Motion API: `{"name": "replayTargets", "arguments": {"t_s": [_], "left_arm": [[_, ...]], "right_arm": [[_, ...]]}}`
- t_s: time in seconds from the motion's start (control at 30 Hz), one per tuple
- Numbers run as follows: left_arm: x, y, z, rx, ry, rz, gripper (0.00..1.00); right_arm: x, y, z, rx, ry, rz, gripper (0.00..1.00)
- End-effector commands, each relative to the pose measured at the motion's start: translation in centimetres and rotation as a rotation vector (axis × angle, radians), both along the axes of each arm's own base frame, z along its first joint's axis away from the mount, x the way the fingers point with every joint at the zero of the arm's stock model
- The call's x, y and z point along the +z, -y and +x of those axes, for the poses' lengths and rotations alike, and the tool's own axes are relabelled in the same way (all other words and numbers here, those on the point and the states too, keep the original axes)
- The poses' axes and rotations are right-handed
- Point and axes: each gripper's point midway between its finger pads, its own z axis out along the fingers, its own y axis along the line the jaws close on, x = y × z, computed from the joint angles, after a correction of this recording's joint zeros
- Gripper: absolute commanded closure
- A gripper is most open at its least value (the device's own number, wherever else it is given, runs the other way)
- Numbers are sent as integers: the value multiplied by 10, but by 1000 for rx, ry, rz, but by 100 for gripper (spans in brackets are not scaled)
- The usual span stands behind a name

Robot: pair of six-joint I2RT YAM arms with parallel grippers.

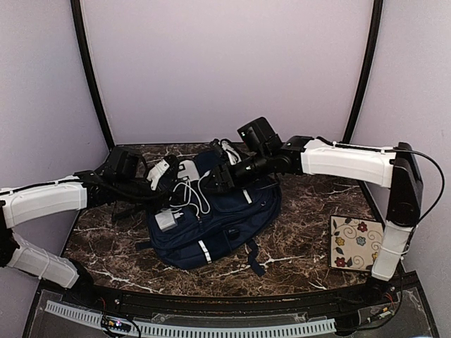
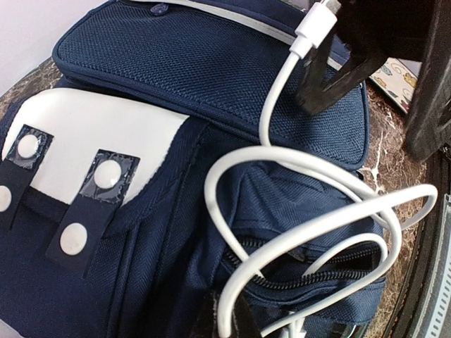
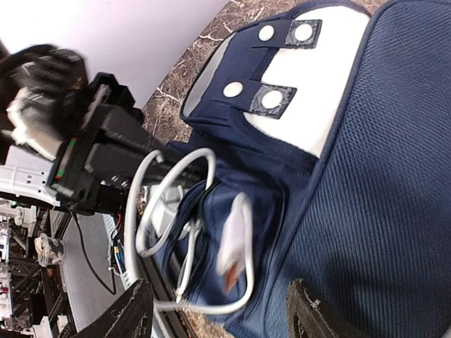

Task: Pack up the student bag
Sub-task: Adjust the charger.

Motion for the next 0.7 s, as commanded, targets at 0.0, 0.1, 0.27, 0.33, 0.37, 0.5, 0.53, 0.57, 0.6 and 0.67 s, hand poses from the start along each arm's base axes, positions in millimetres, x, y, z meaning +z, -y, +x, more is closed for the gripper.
{"name": "replayTargets", "arguments": {"t_s": [0.0,0.1,0.27,0.33,0.37,0.5,0.53,0.57,0.6,0.67], "left_arm": [[-14,2,-12,-47,-53,41,100],[-8,6,-7,-48,-40,41,100],[-4,26,-10,-99,-27,41,100],[-4,27,-8,-96,-26,42,100],[-4,28,-7,-96,-24,42,100],[7,37,-5,-116,-6,15,100],[10,39,-5,-123,-2,3,100],[13,41,-5,-129,-1,-10,100],[16,43,-6,-134,2,-21,100],[19,45,-7,-141,1,-33,100]], "right_arm": [[-5,-35,4,69,-36,113,35],[8,-53,-11,150,-43,192,37],[19,-71,-43,268,-70,252,39],[20,-71,-47,279,-74,256,40],[21,-70,-49,278,-75,259,41],[12,-64,-38,206,-71,206,51],[10,-62,-34,182,-65,194,57],[9,-59,-29,156,-59,187,63],[6,-54,-25,127,-64,180,68],[2,-48,-15,75,-68,174,78]]}}
